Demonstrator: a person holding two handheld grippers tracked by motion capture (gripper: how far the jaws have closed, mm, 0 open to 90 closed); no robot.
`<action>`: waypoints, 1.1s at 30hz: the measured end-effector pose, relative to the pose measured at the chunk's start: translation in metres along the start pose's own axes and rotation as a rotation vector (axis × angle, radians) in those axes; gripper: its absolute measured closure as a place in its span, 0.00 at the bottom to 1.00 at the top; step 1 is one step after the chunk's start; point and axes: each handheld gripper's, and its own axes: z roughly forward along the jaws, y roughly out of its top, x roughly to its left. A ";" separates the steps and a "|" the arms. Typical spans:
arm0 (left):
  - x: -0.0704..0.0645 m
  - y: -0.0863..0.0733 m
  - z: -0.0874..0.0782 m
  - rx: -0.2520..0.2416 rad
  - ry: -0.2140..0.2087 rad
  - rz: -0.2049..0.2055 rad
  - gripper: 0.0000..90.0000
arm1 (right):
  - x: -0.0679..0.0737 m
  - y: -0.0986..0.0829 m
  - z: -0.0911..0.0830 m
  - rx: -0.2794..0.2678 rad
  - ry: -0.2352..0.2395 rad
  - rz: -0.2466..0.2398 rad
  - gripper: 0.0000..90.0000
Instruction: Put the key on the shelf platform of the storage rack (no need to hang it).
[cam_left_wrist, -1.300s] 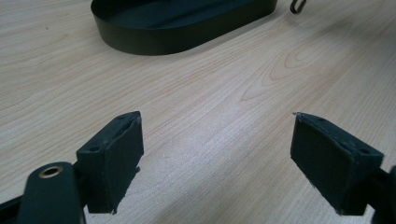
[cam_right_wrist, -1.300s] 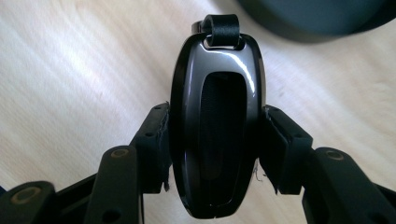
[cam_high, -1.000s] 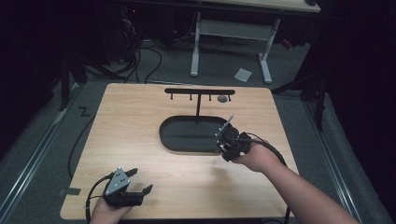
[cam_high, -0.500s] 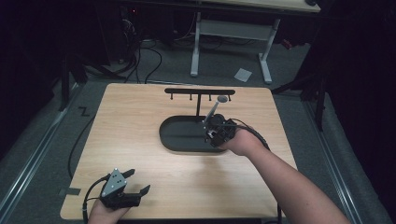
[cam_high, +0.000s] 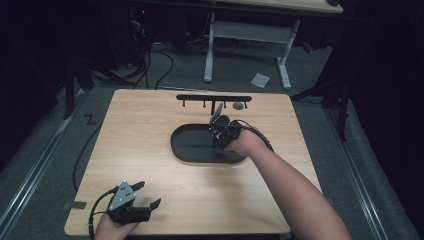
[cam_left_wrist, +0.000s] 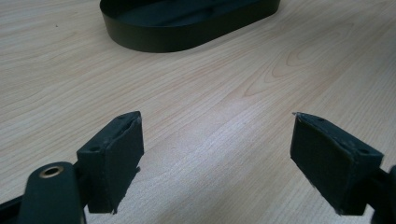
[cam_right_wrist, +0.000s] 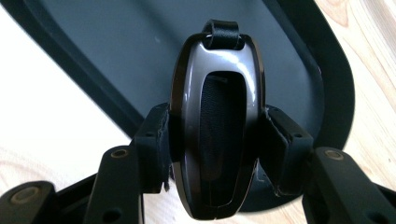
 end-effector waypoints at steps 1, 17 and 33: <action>0.000 0.000 0.000 -0.002 0.001 -0.001 0.20 | 0.000 0.003 0.002 0.001 0.002 -0.001 0.54; 0.000 -0.001 0.000 -0.002 -0.006 -0.002 0.21 | 0.010 0.041 0.011 -0.053 -0.004 -0.033 0.54; -0.002 0.000 0.002 0.011 -0.017 0.010 0.21 | 0.003 0.012 0.024 0.016 0.002 -0.022 0.54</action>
